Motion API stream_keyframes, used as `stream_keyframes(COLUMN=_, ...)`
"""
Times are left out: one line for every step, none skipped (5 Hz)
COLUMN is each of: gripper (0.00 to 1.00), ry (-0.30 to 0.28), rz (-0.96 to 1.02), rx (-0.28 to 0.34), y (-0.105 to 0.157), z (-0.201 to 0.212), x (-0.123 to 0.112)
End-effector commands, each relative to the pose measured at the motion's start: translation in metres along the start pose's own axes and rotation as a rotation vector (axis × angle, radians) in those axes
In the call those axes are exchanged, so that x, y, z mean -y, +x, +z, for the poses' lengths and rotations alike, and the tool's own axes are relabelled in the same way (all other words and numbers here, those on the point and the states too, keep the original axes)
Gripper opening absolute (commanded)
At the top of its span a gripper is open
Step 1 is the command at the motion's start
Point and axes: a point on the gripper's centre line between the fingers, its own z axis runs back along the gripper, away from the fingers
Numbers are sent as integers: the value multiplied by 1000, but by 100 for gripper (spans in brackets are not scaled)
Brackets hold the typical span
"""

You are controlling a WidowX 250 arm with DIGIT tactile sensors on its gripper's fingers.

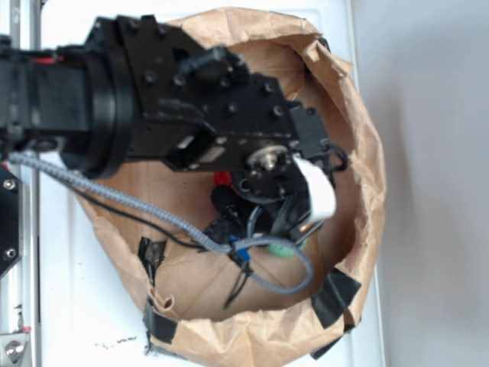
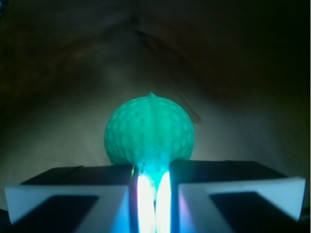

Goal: Grab the green ball.

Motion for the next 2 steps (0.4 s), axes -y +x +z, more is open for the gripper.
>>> stream_keyframes(gripper=0, ry=40, rz=523, rx=-35, y=-20, z=46, x=9)
stream_keyframes(gripper=0, ry=69, rz=773, rx=5, y=-32, z=78, x=9)
